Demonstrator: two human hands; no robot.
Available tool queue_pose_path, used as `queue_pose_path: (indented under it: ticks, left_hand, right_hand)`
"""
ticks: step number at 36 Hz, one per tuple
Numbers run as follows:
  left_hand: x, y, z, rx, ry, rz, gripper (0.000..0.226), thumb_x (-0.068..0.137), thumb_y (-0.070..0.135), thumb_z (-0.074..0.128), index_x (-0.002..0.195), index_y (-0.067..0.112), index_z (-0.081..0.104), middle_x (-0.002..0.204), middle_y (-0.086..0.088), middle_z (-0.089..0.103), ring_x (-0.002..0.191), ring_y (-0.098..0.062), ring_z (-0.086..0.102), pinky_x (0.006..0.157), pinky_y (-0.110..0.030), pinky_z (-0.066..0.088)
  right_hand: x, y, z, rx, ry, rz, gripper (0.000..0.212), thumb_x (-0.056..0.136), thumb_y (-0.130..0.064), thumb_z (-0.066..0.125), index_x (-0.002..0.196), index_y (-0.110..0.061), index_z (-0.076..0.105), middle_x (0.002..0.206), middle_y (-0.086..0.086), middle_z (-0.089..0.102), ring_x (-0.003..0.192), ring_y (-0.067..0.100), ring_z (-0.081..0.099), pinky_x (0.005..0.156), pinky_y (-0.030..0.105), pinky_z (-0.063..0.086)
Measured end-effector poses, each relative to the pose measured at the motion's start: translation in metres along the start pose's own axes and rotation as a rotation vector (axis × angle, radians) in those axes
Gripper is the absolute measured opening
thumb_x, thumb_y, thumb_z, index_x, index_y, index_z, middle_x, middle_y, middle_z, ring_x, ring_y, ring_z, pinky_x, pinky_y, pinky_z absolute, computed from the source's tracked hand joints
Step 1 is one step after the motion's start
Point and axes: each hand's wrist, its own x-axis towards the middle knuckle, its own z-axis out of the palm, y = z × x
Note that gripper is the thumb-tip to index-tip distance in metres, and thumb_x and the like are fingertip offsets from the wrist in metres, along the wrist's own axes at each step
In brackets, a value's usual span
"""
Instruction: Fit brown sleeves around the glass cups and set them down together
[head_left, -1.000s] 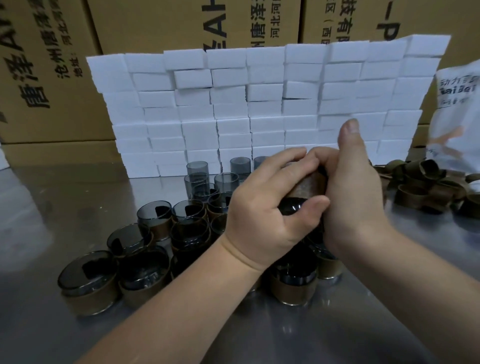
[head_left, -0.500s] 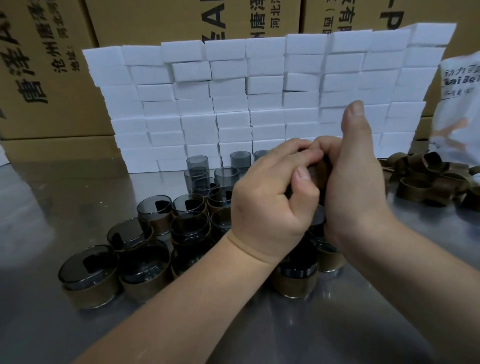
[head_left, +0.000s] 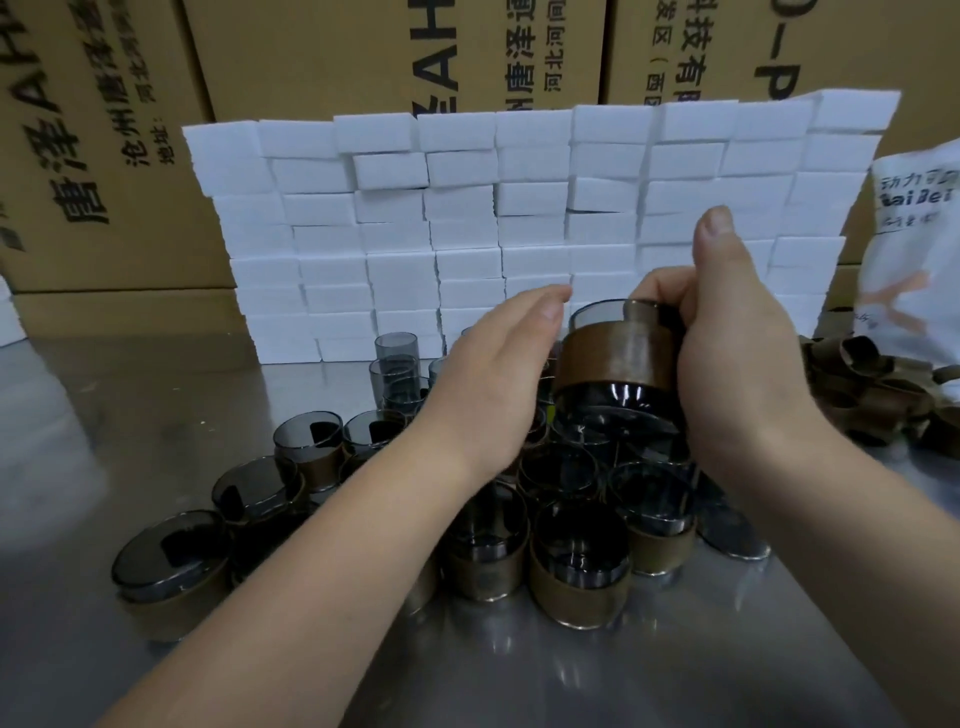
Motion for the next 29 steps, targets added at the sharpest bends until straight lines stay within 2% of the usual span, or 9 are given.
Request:
queue_pose_path:
  ticks: [4, 6, 9, 13, 16, 18, 20, 23, 29]
  left_hand:
    - [0.003, 0.007, -0.004, -0.095, -0.093, -0.144, 0.038, 0.076, 0.058, 0.036, 0.096, 0.040, 0.063, 0.107, 0.013, 0.066, 0.081, -0.011, 0.067, 0.079, -0.037, 0.053]
    - [0.003, 0.012, -0.006, -0.129, -0.159, -0.163, 0.039, 0.074, 0.057, 0.043, 0.098, 0.036, 0.064, 0.109, 0.006, 0.067, 0.079, -0.016, 0.067, 0.068, -0.033, 0.052]
    - [0.000, 0.016, -0.006, -0.098, -0.292, -0.167, 0.043, 0.063, 0.056, 0.059, 0.102, 0.038, 0.063, 0.098, 0.010, 0.069, 0.085, -0.015, 0.067, 0.067, -0.036, 0.055]
    - [-0.001, 0.019, -0.007, 0.109, -0.333, -0.112, 0.033, 0.061, 0.045, 0.069, 0.092, 0.037, 0.062, 0.075, 0.019, 0.065, 0.071, 0.000, 0.063, 0.062, -0.024, 0.053]
    - [0.001, 0.019, -0.011, 0.197, -0.224, -0.072, 0.024, 0.058, 0.047, 0.069, 0.075, 0.032, 0.062, 0.065, 0.020, 0.063, 0.062, 0.006, 0.058, 0.058, -0.010, 0.044]
    - [0.005, 0.016, -0.014, 0.336, -0.100, -0.058, 0.034, 0.052, 0.058, 0.068, 0.070, 0.030, 0.061, 0.064, 0.022, 0.062, 0.058, 0.007, 0.056, 0.054, -0.013, 0.042]
    - [0.008, 0.011, -0.020, 0.532, 0.032, -0.081, 0.051, 0.043, 0.072, 0.061, 0.069, 0.028, 0.060, 0.063, 0.021, 0.061, 0.055, 0.004, 0.054, 0.050, -0.018, 0.039]
    - [0.011, 0.003, -0.032, 0.636, 0.166, -0.194, 0.056, 0.044, 0.075, 0.057, 0.063, 0.023, 0.059, 0.052, 0.017, 0.058, 0.046, 0.000, 0.052, 0.039, -0.016, 0.033]
    - [0.019, -0.009, -0.056, 0.667, 0.296, -0.305, 0.032, 0.068, 0.055, 0.067, 0.067, 0.023, 0.064, 0.066, 0.008, 0.062, 0.064, -0.010, 0.056, 0.053, -0.024, 0.037]
  right_hand:
    - [0.000, 0.001, -0.002, -0.088, -0.040, -0.089, 0.068, 0.082, -0.064, 0.018, 0.046, -0.019, 0.053, 0.043, -0.003, 0.044, 0.044, 0.009, 0.042, 0.054, 0.028, 0.035]
    - [0.000, 0.003, -0.002, -0.124, -0.066, -0.151, 0.071, 0.083, -0.065, 0.017, 0.052, -0.012, 0.054, 0.045, -0.002, 0.045, 0.044, 0.008, 0.043, 0.050, 0.022, 0.037]
    - [-0.001, 0.004, -0.001, -0.134, -0.106, -0.211, 0.077, 0.075, -0.070, 0.018, 0.066, -0.002, 0.054, 0.048, 0.002, 0.048, 0.046, 0.011, 0.046, 0.050, 0.024, 0.039]
    - [-0.001, 0.010, 0.000, -0.172, -0.102, -0.263, 0.068, 0.078, -0.067, 0.016, 0.062, -0.018, 0.060, 0.045, -0.008, 0.055, 0.046, 0.001, 0.051, 0.048, 0.014, 0.037]
    - [-0.002, 0.013, 0.000, -0.178, -0.079, -0.293, 0.060, 0.077, -0.065, 0.017, 0.063, -0.027, 0.061, 0.056, -0.015, 0.061, 0.056, -0.001, 0.056, 0.057, 0.017, 0.041]
    - [-0.002, 0.012, -0.002, -0.208, -0.030, -0.365, 0.051, 0.078, -0.061, 0.018, 0.069, -0.036, 0.061, 0.073, -0.022, 0.063, 0.076, -0.006, 0.059, 0.072, 0.020, 0.046]
    - [-0.002, 0.011, -0.005, -0.247, 0.003, -0.446, 0.039, 0.081, -0.054, 0.018, 0.084, -0.044, 0.056, 0.086, -0.026, 0.061, 0.091, -0.016, 0.053, 0.080, 0.005, 0.038]
    - [0.001, 0.010, -0.007, -0.179, 0.008, -0.436, 0.039, 0.083, -0.054, 0.023, 0.085, -0.040, 0.059, 0.088, -0.021, 0.063, 0.091, -0.011, 0.056, 0.081, 0.005, 0.039]
    - [0.000, 0.015, -0.002, -0.191, -0.038, -0.396, 0.030, 0.089, -0.042, 0.036, 0.072, -0.036, 0.060, 0.076, -0.028, 0.065, 0.081, -0.011, 0.057, 0.072, 0.002, 0.039]
